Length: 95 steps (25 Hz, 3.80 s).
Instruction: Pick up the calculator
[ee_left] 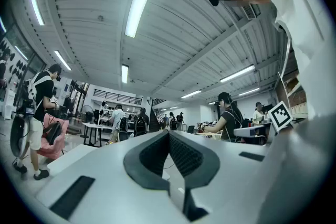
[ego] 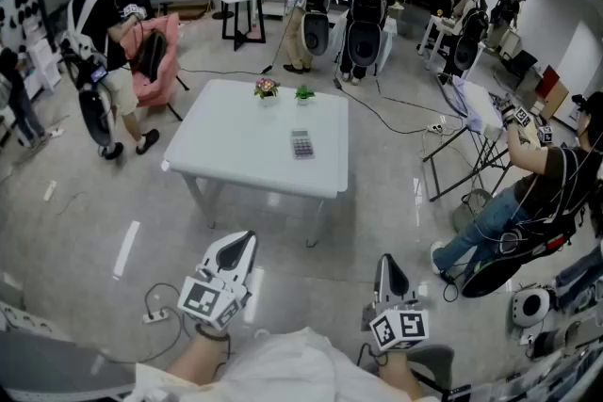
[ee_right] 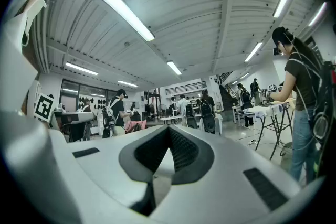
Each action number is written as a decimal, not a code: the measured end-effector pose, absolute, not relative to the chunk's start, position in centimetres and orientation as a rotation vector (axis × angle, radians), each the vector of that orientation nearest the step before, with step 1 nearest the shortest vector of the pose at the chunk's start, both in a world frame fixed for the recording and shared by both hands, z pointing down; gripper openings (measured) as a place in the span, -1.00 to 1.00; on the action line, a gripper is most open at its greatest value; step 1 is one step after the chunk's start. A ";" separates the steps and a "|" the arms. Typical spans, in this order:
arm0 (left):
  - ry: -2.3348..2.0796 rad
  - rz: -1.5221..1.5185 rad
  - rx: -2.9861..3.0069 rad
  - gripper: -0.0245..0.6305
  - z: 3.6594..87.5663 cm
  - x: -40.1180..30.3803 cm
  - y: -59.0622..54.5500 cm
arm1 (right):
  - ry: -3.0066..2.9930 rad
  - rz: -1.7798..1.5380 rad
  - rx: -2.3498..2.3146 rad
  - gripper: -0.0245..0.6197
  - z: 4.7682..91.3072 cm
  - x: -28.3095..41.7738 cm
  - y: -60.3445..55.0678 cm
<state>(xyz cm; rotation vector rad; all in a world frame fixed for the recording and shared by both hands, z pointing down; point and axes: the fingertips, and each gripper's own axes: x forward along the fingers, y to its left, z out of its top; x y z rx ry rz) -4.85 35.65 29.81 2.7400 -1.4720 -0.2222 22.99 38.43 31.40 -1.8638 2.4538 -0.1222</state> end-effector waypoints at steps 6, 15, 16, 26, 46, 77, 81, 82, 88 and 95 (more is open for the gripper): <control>-1.472 -0.239 2.746 -0.87 30.0 -5.5 35.4 | 2.459 -0.113 -1.862 -0.87 31.7 22.2 38.2; -1.470 -0.252 2.739 -0.87 30.0 -6.1 35.1 | 2.443 -0.132 -1.816 -0.87 31.4 21.5 37.8; -1.469 -0.254 2.737 -0.87 30.1 -6.3 35.0 | 2.447 -0.126 -1.811 -0.87 31.3 21.3 37.7; -1.473 -0.264 2.725 -0.87 30.4 -8.4 34.6 | 2.611 -0.090 -1.785 0.71 32.1 17.1 35.9; -1.394 -0.267 2.675 -0.87 33.9 -14.7 33.7 | 2.647 -0.163 -1.867 0.82 34.5 11.3 35.5; -1.374 -0.182 2.695 -0.87 35.1 -10.2 22.7 | 2.681 -0.312 -1.753 0.83 37.8 12.1 23.7; -1.364 -0.177 2.706 -0.87 34.8 -8.3 18.7 | 2.691 -0.310 -1.729 0.82 37.8 13.4 19.6; -1.362 -0.173 2.705 -0.87 34.9 -7.8 17.7 | 2.691 -0.313 -1.726 0.82 37.8 13.8 18.6; -1.366 -0.144 2.704 -0.87 34.5 -4.6 12.1 | 2.706 -0.346 -1.708 0.82 37.9 16.3 12.9; -1.417 -0.142 2.675 -0.87 34.6 -2.5 7.1 | 2.746 -0.360 -1.647 0.82 39.1 18.0 7.9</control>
